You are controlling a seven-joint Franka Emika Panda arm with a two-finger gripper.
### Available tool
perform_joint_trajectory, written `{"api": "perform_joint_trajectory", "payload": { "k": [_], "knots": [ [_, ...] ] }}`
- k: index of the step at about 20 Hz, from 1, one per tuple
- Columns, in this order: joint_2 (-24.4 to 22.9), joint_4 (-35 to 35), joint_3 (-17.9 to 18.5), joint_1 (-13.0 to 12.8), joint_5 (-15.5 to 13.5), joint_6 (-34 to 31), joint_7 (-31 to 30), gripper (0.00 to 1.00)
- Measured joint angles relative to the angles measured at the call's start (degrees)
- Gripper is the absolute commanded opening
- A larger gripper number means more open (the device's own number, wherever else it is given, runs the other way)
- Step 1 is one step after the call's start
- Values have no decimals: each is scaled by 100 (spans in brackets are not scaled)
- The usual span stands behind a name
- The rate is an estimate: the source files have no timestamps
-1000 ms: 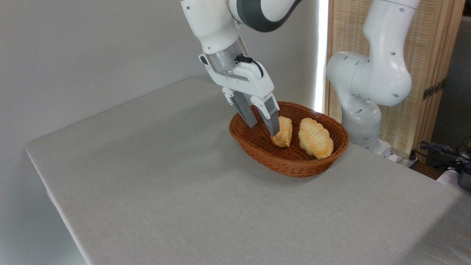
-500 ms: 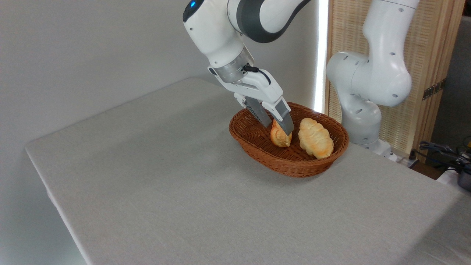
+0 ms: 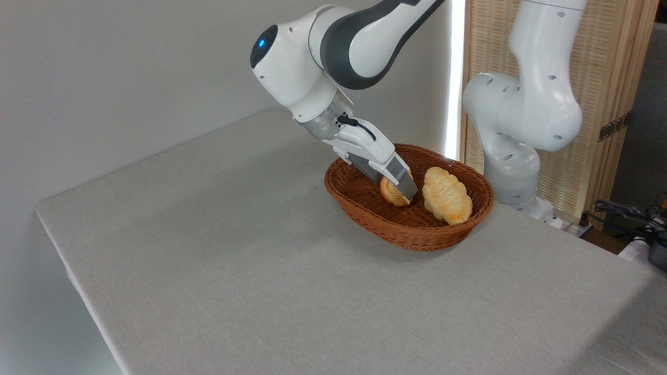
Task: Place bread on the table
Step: 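Close the gripper on the small round bread roll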
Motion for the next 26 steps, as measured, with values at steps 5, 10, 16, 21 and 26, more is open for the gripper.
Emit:
{"api": "perform_joint_trajectory", "payload": {
  "k": [5, 10, 16, 21, 26],
  "knots": [
    [38, 19, 0, -20, -66, 26, 0, 45],
    [54, 22, 0, -23, -112, 96, 0, 45],
    [56, 27, 0, -25, -114, 100, 0, 45],
    [56, 31, 0, -26, -114, 100, 0, 46],
    [56, 49, 0, -35, -114, 103, 0, 46]
  ]
}}
